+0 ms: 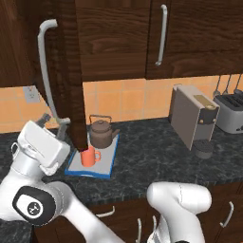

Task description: Pick the kettle from the counter and place it on the tray. Then pick the mug from the cabinet and place it on the tray. Then close the cabinet doors.

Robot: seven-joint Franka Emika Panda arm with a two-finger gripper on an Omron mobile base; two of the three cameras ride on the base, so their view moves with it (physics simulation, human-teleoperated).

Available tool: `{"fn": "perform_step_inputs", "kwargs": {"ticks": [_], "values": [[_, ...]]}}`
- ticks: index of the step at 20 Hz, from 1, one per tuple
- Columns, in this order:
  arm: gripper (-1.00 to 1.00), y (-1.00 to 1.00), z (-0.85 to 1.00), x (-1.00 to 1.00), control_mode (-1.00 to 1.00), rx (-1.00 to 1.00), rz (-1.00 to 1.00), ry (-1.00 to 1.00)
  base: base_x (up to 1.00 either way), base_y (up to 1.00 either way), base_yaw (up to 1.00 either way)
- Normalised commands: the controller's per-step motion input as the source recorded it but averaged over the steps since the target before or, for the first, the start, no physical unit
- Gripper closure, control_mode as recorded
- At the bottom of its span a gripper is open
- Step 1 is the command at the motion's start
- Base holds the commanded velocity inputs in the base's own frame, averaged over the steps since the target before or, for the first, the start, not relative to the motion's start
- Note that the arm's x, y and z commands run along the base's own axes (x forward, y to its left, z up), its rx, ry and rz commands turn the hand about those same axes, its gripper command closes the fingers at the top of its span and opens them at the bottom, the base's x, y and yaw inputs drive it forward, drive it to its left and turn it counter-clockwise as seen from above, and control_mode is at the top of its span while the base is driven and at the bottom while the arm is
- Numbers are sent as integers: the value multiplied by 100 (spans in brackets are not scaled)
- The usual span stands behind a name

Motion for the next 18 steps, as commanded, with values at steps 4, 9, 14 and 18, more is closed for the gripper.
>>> {"fn": "perform_step_inputs", "kwargs": {"ticks": [4, 9, 14, 18], "values": [[-100, -85, 11, 44, -100, 7, 14, 3, 0, 0, 0], [-100, -78, 14, 68, -100, 8, 19, 7, 0, 0, 0], [-100, -79, 17, 85, -100, 11, 26, 13, 0, 0, 0], [-100, -66, 12, 96, -100, 10, 26, 17, 0, 0, 0]]}}
